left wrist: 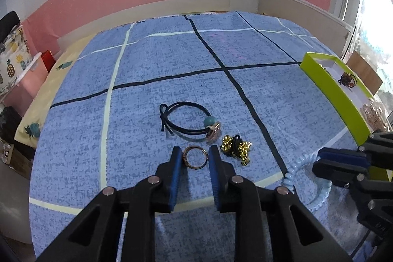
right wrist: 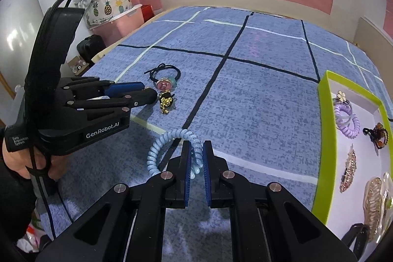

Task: Organize jewelry
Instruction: 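Grasp the light blue coil tie with the right gripper while the left grasps the gold ring, then carry the coil tie and gold ring into the green box and release both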

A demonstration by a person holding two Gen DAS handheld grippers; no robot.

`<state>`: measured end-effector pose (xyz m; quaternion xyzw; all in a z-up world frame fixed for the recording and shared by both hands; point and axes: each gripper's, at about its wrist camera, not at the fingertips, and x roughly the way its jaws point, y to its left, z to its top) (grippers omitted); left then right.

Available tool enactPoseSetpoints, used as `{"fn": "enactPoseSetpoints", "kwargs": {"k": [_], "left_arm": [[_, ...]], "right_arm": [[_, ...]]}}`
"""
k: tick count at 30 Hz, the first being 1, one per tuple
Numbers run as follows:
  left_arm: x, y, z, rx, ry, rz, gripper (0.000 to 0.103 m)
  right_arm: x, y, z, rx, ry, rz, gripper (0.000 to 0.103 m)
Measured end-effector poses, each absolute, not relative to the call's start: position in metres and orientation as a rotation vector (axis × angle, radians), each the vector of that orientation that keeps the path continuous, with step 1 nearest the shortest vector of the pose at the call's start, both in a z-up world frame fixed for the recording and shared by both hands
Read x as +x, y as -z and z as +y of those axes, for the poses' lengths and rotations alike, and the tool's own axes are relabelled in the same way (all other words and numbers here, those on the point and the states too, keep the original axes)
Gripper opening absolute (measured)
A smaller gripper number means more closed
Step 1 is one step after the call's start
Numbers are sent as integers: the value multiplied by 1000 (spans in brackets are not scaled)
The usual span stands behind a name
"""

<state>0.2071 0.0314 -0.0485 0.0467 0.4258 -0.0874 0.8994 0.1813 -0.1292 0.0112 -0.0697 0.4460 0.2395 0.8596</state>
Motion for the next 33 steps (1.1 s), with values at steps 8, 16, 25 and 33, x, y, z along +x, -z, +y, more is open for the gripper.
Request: {"fn": "enactPoseSetpoints", "kwargs": {"k": [8, 16, 25, 33], "left_arm": [[193, 44, 44, 41, 182, 869, 23], [157, 17, 51, -15, 204, 792, 23], [120, -21, 33, -30, 267, 688, 23], [107, -46, 0, -7, 352, 630, 23]], "right_arm": [[172, -20, -137, -127, -497, 913, 9], [154, -39, -151, -96, -489, 866, 9], [125, -71, -175, -78, -441, 784, 9], [103, -94, -216, -51, -350, 726, 9]]}}
